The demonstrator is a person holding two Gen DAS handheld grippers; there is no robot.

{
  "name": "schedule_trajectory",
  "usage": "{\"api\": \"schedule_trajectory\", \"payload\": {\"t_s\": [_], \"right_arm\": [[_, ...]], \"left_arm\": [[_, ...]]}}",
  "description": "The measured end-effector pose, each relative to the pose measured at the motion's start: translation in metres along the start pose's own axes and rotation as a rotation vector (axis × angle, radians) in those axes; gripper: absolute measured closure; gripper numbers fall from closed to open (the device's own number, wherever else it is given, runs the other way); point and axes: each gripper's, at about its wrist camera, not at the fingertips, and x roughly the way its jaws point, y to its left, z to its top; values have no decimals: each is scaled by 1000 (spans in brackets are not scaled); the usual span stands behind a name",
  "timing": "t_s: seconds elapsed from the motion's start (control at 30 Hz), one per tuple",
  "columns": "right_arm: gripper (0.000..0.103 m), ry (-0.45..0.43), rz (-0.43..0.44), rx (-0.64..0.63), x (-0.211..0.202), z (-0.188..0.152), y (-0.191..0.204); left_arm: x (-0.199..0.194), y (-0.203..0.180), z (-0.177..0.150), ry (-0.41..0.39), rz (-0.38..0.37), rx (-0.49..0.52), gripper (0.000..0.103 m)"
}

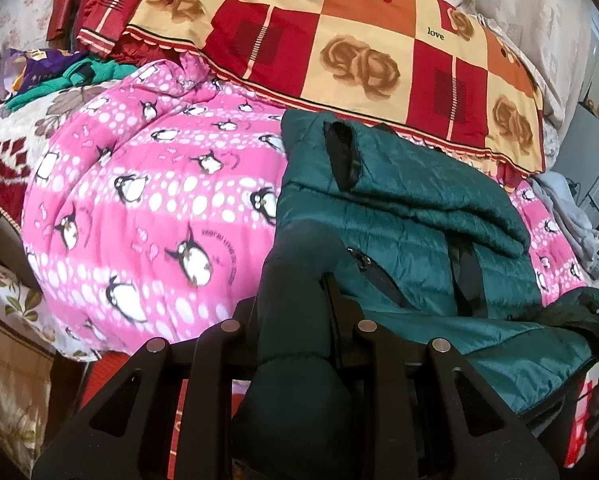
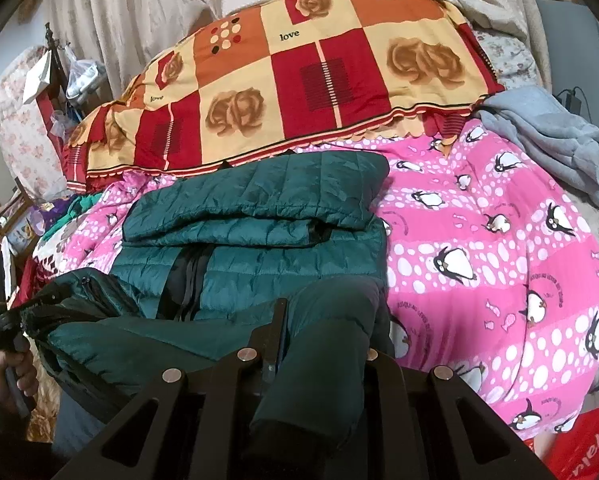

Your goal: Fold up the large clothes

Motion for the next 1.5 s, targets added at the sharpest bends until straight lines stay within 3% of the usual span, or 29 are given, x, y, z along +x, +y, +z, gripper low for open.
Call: {"api": "schedule_trajectory", "payload": {"t_s": [0.57, 1.5], "right_arm": [[88, -15, -6, 43, 18, 24, -8], [88, -20, -33, 16, 36, 56, -7]], "left_arm": [[20, -16, 41, -32, -3, -4, 81], [41, -28, 70, -35, 27, -7, 81]]}}
